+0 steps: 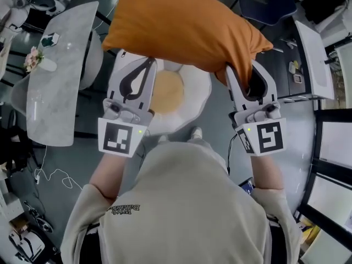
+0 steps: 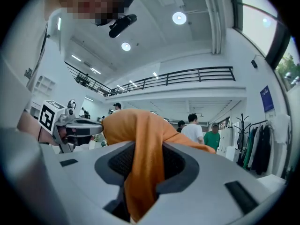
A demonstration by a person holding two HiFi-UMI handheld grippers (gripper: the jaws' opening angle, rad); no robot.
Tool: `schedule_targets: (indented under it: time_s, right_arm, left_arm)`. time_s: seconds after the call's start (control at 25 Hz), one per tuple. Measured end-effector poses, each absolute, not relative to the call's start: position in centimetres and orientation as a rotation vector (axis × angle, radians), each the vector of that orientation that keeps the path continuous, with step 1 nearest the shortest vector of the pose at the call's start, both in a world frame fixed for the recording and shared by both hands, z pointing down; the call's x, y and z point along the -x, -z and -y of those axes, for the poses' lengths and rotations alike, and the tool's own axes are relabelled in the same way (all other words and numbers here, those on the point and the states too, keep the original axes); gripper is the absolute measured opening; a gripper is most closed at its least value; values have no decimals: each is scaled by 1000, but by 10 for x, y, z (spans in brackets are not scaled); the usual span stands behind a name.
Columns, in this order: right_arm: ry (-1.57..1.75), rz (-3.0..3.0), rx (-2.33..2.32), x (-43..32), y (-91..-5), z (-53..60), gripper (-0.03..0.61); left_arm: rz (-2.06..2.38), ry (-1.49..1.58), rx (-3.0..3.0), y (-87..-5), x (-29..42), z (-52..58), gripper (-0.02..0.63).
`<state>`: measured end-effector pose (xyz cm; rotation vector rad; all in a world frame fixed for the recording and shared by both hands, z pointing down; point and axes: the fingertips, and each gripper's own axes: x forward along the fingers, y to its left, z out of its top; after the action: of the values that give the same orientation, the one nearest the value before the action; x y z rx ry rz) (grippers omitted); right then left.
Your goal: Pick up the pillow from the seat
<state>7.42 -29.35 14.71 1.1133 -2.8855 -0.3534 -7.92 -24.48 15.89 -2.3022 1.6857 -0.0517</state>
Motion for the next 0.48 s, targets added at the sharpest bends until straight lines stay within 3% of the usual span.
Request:
schedule_targets:
  time_s: [0.48]
  right_arm:
    - [284,2931,-1120,-80,-157,275,146]
  left_arm:
    - [-1701,-14,2295,-160,67,220,11]
